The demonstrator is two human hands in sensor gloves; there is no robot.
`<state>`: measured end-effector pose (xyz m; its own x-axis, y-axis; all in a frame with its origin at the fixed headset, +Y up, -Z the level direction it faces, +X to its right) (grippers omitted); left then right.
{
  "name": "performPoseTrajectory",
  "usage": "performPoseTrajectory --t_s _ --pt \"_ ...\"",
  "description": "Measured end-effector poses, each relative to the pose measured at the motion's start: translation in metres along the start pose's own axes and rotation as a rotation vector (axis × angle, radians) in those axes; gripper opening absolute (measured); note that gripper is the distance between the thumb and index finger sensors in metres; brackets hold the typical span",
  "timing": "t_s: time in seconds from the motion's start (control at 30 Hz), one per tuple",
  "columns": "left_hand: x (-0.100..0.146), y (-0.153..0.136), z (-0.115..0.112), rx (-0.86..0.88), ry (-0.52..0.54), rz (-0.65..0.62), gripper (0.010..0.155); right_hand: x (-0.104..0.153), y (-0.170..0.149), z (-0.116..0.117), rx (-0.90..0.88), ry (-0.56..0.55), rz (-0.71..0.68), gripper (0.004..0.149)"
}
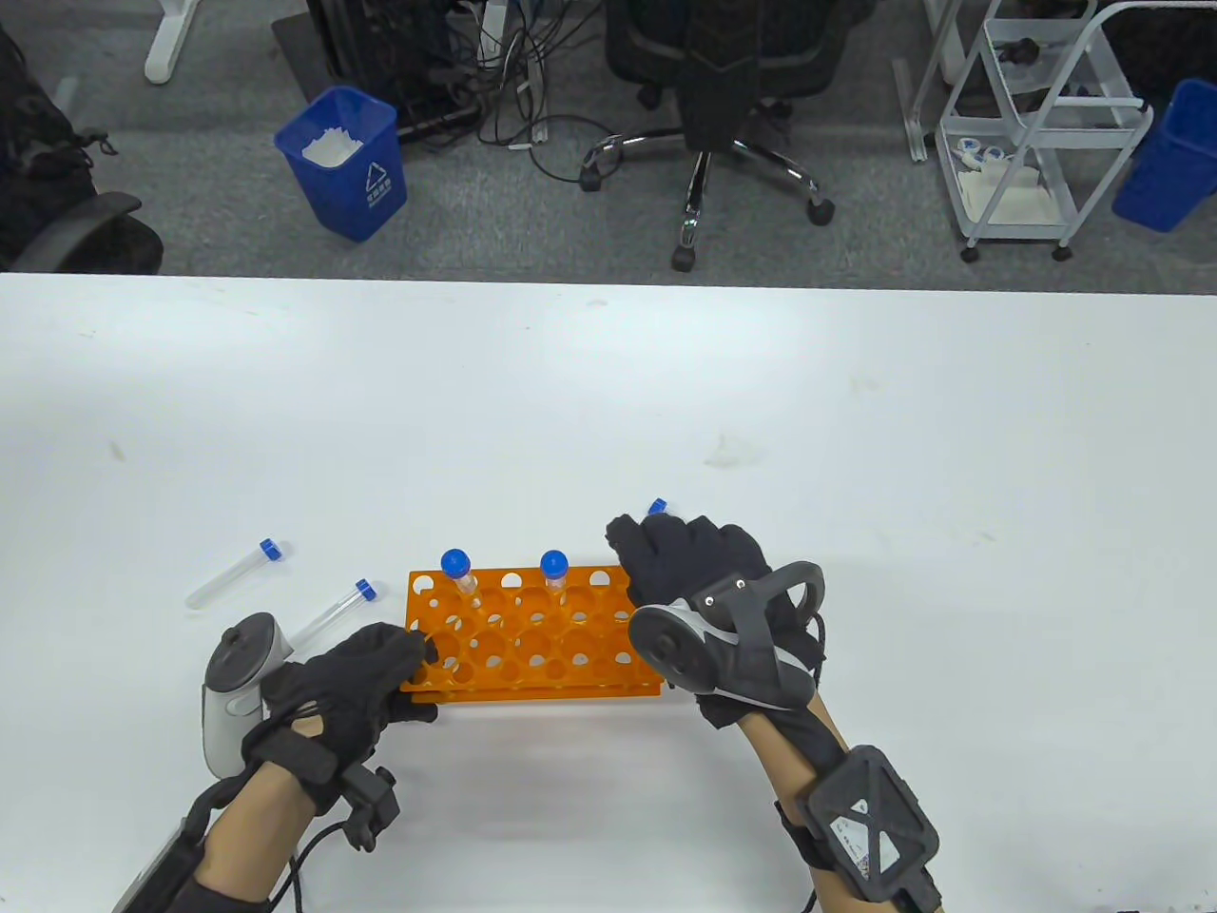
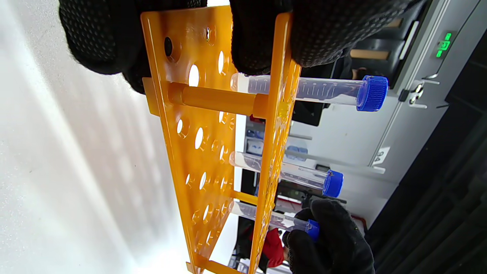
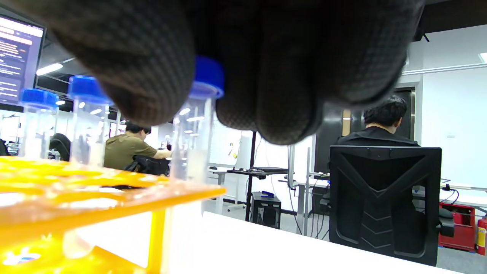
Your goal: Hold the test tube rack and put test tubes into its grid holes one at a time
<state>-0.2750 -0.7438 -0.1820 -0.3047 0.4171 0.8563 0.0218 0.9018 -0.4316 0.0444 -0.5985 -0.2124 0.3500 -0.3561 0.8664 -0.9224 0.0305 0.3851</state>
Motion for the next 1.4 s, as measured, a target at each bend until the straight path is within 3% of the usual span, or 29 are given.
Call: performPoseTrajectory --t_s 0.77,1.23,1.4 --pt "0.000 0.000 -0.001 0.001 0.000 0.009 0.038 -0.001 -0.007 -0.009 -0.050 0.012 0.016 0.065" --pt "-0.001 0.001 0.001 0.002 0.005 0.010 0.038 -0.010 -0.042 -0.056 -0.192 -0.088 0.111 0.062" --pt "-0.001 0.001 0.002 0.003 0.008 0.007 0.038 -0.022 -0.053 -0.055 -0.156 -0.093 0.166 0.058"
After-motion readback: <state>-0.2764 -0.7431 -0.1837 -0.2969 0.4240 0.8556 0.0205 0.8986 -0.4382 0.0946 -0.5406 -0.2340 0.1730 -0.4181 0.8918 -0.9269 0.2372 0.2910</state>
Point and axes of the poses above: the tracker on the back of each hand, its own y axis roughly to the thumb side, its own x axis roughly from the fingertips to the wrist, z = x × y, the point moved 1 cm from there along -x, roughly from the wrist to the fingertips, and after that the axes turned 5 degrees about z, right-handed, at the moved point
